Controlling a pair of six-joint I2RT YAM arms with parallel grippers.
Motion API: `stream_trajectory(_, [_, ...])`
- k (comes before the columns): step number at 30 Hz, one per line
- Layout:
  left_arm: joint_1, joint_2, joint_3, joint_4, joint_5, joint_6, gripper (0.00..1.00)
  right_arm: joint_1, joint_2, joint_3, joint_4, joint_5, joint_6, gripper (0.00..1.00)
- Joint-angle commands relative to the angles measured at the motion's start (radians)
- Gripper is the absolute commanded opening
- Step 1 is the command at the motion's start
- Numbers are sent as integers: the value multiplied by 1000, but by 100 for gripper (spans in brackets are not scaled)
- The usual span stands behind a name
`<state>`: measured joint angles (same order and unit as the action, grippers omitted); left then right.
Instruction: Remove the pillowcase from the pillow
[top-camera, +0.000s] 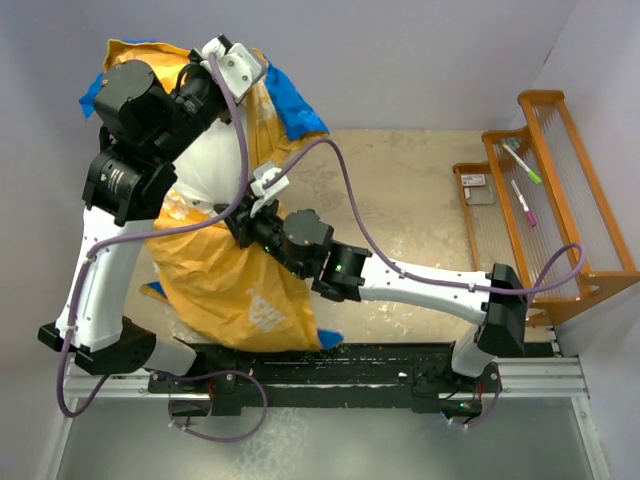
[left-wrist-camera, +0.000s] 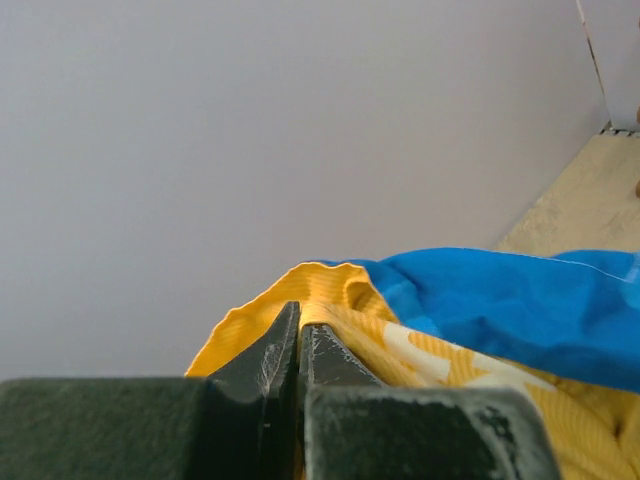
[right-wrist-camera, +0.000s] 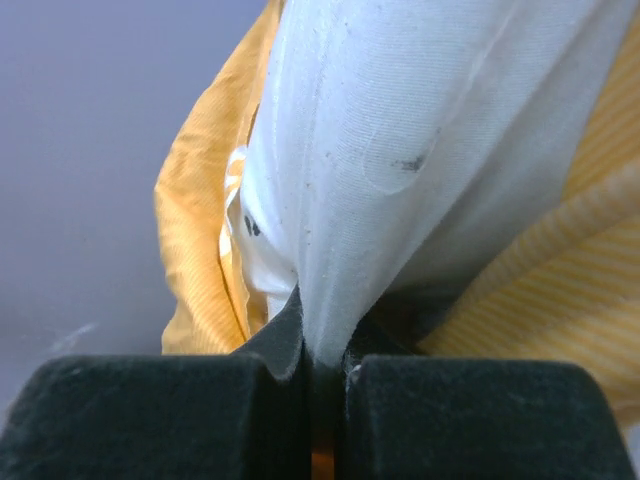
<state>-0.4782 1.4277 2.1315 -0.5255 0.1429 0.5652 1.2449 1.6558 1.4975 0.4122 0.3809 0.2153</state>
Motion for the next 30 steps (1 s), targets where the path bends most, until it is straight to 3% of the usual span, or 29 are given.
stream_trajectory(1, [-2,28,103,185,-146,51,0,68,-46,-163,-47,-70,45,0])
stream_trajectory(8, [-2,34,109,216,-219,120,0,20,-233,-335,6,-41,51,0])
stream_trajectory(13, [-2,89,194,327,-345,234,0,-110,-313,-343,12,-152,101,0])
stream_trajectory(17, [-2,144,304,360,-365,294,0,-224,-271,-228,-33,-197,83,0])
stream_trajectory(21, [-2,196,432,364,-334,301,0,-257,-229,-144,-5,-143,-4,0])
stream_trajectory(26, [-3,200,436,408,-303,289,0,-272,-211,-185,180,-116,-110,0])
stream_trajectory(30, [-3,182,395,386,-302,249,0,-280,-178,-198,193,-159,-175,0])
